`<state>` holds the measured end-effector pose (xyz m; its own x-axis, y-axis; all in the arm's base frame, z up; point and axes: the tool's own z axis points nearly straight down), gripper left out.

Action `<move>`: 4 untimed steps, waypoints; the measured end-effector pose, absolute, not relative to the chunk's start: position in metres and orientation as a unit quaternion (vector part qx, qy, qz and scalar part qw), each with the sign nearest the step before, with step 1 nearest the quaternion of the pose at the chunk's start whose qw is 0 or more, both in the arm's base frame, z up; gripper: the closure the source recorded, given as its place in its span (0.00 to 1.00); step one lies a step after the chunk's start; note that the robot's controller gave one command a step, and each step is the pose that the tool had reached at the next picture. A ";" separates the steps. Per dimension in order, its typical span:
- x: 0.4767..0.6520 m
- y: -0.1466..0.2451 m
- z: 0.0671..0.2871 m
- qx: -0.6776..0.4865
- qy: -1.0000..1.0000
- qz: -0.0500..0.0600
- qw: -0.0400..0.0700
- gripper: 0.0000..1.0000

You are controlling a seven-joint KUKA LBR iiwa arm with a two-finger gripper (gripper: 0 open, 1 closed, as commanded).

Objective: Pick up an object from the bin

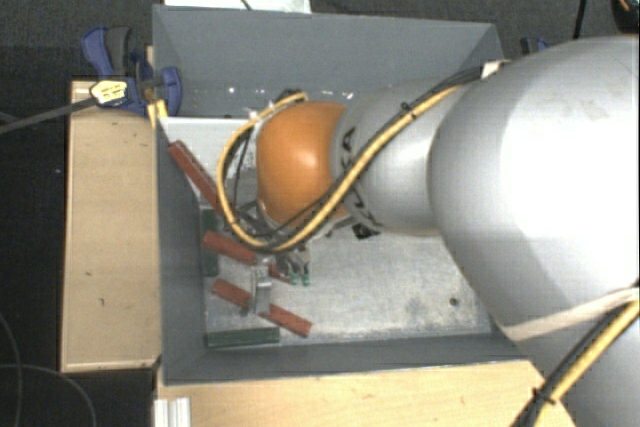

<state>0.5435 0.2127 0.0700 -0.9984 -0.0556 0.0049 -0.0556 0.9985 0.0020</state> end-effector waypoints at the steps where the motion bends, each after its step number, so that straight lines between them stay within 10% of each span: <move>1: 0.576 0.234 0.071 0.083 -0.997 -0.001 -0.002 0.00; 2: 0.576 0.234 0.071 0.080 -0.997 -0.001 -0.001 1.00; 3: 0.575 0.222 0.200 0.079 -0.997 -0.002 -0.006 1.00; 4: 0.573 0.222 0.194 0.079 -0.997 -0.001 -0.001 0.00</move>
Offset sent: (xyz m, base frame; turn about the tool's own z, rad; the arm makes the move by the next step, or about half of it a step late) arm 0.0314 0.0215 0.0000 -0.1108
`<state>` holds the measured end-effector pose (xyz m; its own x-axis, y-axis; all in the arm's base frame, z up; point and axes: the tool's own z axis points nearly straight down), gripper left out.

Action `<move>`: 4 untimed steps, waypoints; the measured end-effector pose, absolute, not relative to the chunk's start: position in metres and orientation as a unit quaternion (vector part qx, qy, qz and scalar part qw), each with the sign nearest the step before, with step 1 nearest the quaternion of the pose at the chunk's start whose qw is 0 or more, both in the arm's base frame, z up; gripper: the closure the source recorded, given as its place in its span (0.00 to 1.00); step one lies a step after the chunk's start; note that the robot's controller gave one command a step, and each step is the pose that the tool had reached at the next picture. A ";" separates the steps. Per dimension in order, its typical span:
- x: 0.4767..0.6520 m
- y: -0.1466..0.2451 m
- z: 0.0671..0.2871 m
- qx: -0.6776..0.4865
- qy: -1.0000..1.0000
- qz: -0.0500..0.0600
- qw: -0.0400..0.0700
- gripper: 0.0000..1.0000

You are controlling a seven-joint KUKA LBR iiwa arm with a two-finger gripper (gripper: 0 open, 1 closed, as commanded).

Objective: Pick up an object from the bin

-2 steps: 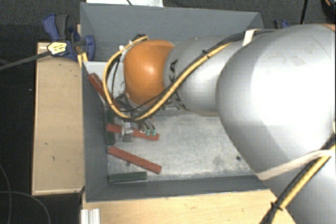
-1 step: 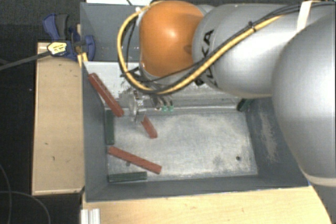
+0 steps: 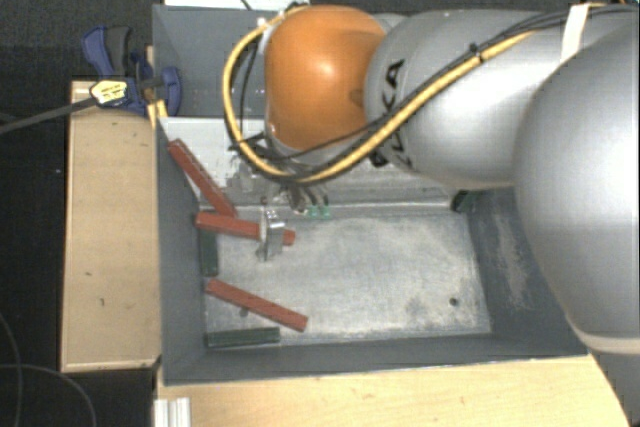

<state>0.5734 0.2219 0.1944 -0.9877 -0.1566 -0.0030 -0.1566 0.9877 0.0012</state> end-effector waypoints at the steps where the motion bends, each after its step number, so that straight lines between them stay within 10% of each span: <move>1: 0.551 0.213 0.299 -0.183 0.983 0.001 0.006 0.00; 2: 0.495 0.185 0.196 -0.093 0.996 -0.001 -0.003 0.00; 3: 0.477 0.199 0.077 -0.119 0.993 0.001 0.000 0.00; 4: 0.487 0.164 0.070 -0.010 1.000 -0.001 -0.001 0.00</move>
Offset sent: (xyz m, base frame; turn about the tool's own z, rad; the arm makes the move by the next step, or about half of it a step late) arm -0.0245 -0.0096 0.0995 -0.2112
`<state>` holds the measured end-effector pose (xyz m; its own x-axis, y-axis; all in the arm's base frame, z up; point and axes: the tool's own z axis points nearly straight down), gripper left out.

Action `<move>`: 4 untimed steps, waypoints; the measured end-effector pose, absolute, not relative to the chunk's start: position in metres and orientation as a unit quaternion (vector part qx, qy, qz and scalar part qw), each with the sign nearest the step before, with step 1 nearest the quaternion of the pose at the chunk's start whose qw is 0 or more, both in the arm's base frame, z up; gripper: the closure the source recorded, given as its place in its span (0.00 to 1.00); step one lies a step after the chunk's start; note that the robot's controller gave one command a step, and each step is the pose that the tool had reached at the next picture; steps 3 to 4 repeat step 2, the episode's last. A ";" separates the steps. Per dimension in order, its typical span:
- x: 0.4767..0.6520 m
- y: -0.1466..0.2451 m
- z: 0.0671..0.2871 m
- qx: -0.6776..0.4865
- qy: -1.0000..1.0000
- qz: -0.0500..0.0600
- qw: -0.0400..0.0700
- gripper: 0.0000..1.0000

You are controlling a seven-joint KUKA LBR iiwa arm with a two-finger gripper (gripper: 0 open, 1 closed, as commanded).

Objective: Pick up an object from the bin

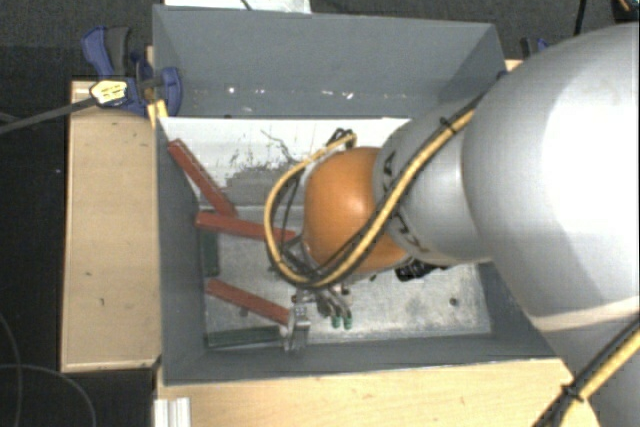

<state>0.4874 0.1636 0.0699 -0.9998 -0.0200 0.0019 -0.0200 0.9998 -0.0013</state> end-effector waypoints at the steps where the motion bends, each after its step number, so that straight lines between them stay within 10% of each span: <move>1: 0.487 0.164 0.070 0.008 -1.000 0.001 0.001 1.00; 2: 0.480 0.172 0.214 0.036 -0.999 -0.002 -0.004 1.00; 4: 0.480 0.172 0.214 0.036 -0.999 -0.002 -0.004 1.00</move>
Offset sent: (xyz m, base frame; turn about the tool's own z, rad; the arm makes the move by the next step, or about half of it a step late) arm 0.0000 0.0000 0.0000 0.0000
